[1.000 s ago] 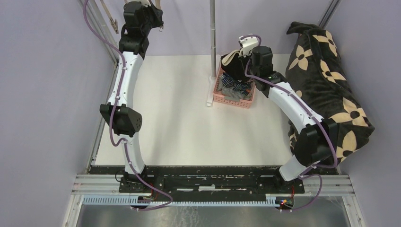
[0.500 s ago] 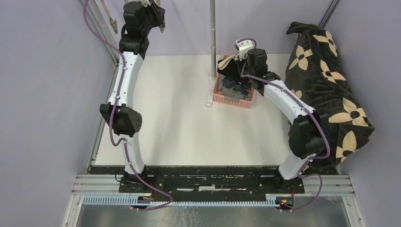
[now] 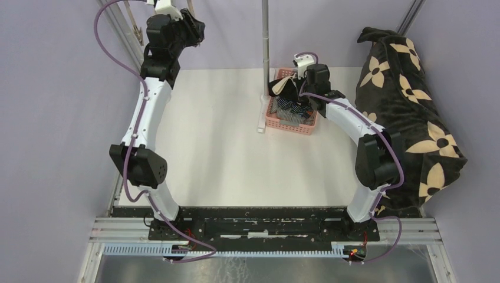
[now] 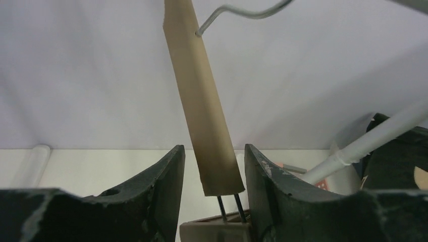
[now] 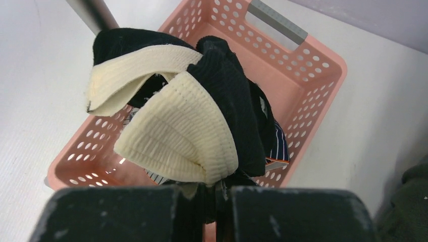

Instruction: Remove the underwear clipped to the hanger

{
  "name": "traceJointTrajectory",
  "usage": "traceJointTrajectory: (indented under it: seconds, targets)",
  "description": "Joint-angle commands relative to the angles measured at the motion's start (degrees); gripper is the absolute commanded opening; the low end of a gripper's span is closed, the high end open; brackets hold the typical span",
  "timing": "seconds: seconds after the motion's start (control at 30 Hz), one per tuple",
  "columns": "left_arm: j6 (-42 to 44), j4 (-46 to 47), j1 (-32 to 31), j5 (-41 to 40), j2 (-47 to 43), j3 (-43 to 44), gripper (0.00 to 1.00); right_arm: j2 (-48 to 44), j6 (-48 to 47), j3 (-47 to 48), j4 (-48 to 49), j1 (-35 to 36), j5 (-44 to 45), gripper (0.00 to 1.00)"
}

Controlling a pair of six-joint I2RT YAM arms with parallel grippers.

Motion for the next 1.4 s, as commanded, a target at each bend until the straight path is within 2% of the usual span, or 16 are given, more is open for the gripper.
traceJointTrajectory:
  seconds: [0.0,0.43,0.6,0.77,0.93,0.97,1.37]
  targets:
    - [1.0,3.9,0.1,0.4,-6.6,-3.7,0.56,0.1,2.2,0.9,2.8,-0.8,0.0,0.01]
    - [0.2,4.5,0.1,3.2,-14.0,-14.7,0.66,3.2,6.9,-2.9,-2.8,-1.7,1.1,0.01]
    - [0.6,4.6,0.1,3.7,-17.6,-18.8,0.67,7.3,8.9,-0.5,-8.6,-1.9,2.3,0.01]
    - [0.9,5.6,0.1,4.2,-22.7,-23.4,0.69,10.7,10.0,1.7,-12.6,-2.1,1.7,0.15]
    - [2.4,5.3,0.1,6.5,-26.4,-24.9,0.76,6.0,9.7,-0.1,-8.8,-2.2,3.1,0.49]
    - [2.6,5.2,0.1,7.1,-27.2,-25.1,0.77,4.8,9.2,-0.2,-7.9,-2.2,3.7,0.53]
    - [7.4,4.6,0.1,6.0,-38.1,-36.5,0.78,-6.4,6.4,0.3,-5.5,-2.3,4.9,0.67]
